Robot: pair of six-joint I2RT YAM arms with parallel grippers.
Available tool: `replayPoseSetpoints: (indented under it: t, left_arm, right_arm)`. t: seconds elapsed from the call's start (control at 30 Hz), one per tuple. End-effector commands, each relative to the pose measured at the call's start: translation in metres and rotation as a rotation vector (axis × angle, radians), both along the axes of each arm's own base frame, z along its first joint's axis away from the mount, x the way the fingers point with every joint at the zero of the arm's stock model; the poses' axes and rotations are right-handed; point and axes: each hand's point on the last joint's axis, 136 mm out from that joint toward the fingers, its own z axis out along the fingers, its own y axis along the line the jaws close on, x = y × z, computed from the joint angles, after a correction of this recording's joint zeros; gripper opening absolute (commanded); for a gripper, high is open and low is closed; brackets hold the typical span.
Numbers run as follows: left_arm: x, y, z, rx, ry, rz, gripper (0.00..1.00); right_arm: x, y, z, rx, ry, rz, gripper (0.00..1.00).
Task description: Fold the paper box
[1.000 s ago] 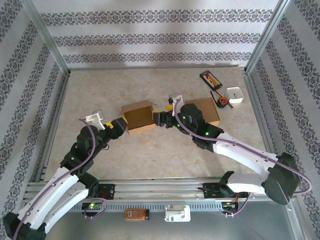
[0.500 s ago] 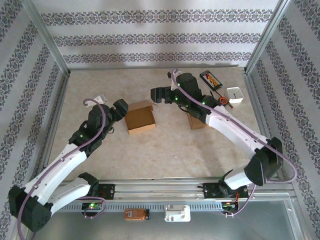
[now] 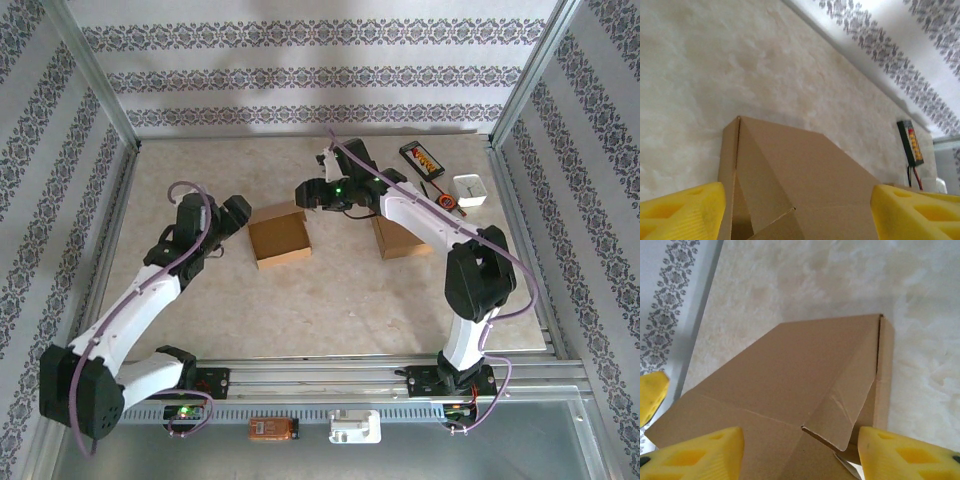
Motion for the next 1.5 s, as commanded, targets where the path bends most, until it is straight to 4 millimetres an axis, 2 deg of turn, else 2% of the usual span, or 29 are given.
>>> replayPoseSetpoints:
  t: [0.0,0.1,0.17,0.33,0.47,0.53,0.6,0.7,0.8,0.9,1.03,1.23,1.33,1.47]
  left_arm:
    - [0.009,-0.026,0.017,-0.091,-0.042,-0.123,0.62]
    - [0.007,-0.025,-0.002,-0.1,0.015,-0.103,0.44]
    - [0.005,-0.024,-0.012,-0.108,0.035,-0.093,0.37]
    - [-0.004,-0.024,-0.037,-0.14,0.085,-0.078,0.32]
    - [-0.007,-0.022,-0.037,-0.128,0.084,-0.077,0.33]
    - [-0.007,-0.018,-0.031,-0.1,0.073,-0.072,0.39]
    - [-0.006,-0.016,-0.024,-0.077,0.054,-0.076,0.52]
    - [-0.005,-0.016,-0.019,-0.057,0.048,-0.084,0.65]
    - [-0.003,-0.017,-0.024,-0.049,0.054,-0.096,0.7]
    - [0.0,-0.023,-0.033,-0.053,0.066,-0.12,0.72]
    - [0.001,-0.033,-0.047,-0.086,0.113,-0.157,0.63]
    - [0.0,-0.034,-0.068,-0.087,0.165,-0.157,0.42]
    - [-0.002,-0.034,-0.076,-0.085,0.184,-0.158,0.37]
    - [-0.005,-0.031,-0.09,-0.076,0.217,-0.147,0.35]
  right_arm:
    - [-0.01,0.012,0.0,0.04,0.03,0.049,0.58]
    - [-0.018,0.015,-0.011,0.026,0.031,0.067,0.54]
    - [-0.022,0.012,-0.018,0.009,0.025,0.061,0.53]
    - [-0.029,0.01,-0.033,0.027,0.053,0.054,0.49]
    - [-0.031,0.011,-0.034,0.031,0.06,0.055,0.5]
    - [-0.029,0.008,-0.026,0.029,0.035,0.044,0.53]
    - [-0.027,0.005,-0.015,0.031,-0.001,0.032,0.57]
    - [-0.024,0.003,0.0,0.025,-0.052,0.024,0.63]
    - [-0.02,0.003,0.002,0.011,-0.068,0.022,0.66]
    - [-0.017,0.005,-0.009,-0.004,-0.042,0.024,0.65]
    - [-0.02,0.01,-0.024,-0.011,-0.001,0.041,0.6]
    - [-0.03,0.026,-0.043,-0.025,0.018,0.088,0.52]
    - [-0.032,0.028,-0.055,-0.027,0.047,0.086,0.5]
    - [-0.033,0.028,-0.064,-0.021,0.068,0.081,0.5]
